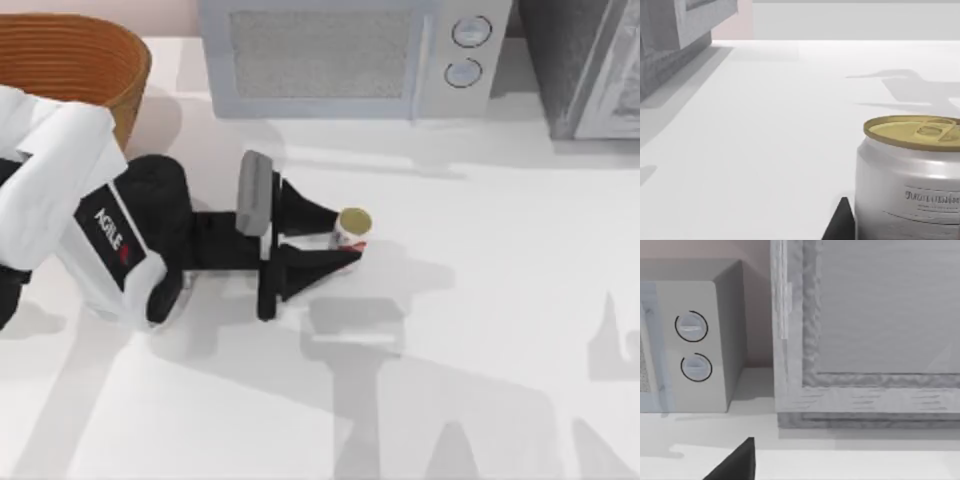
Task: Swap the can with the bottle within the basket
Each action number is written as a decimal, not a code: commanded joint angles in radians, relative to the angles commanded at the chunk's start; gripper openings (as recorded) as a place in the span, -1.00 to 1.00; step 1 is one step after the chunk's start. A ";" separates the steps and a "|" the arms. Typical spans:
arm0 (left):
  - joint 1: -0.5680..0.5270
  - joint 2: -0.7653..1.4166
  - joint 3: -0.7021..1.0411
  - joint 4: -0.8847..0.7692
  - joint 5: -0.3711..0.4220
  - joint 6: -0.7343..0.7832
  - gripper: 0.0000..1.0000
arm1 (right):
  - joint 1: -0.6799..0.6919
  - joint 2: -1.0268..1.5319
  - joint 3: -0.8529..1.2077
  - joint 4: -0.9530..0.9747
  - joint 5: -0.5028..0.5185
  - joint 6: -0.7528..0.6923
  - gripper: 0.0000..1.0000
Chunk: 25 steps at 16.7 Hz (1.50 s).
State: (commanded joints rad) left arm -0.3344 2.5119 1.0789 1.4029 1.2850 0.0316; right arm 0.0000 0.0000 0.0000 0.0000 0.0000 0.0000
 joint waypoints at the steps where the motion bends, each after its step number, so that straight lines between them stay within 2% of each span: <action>1: 0.000 0.000 0.000 0.000 0.000 0.000 -0.10 | 0.000 0.000 0.000 0.000 0.000 0.000 1.00; 8: 0.000 0.000 0.000 0.000 0.000 0.000 0.96 | 0.000 0.000 0.000 0.000 0.000 0.000 1.00; 19: 0.008 -0.010 -0.007 -0.009 -0.009 -0.001 1.00 | 0.000 0.000 0.000 0.000 0.000 0.000 1.00; 22: 0.045 -0.103 -0.064 -0.090 -0.080 -0.006 1.00 | 0.000 0.000 0.000 0.000 0.000 0.000 1.00; 25: 0.098 -0.291 -0.161 -0.228 -0.203 -0.006 1.00 | 0.000 0.000 0.000 0.000 0.000 0.000 1.00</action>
State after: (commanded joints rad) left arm -0.2366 2.2206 0.9178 1.1745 1.0818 0.0255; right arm 0.0000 0.0000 0.0000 0.0000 0.0000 0.0000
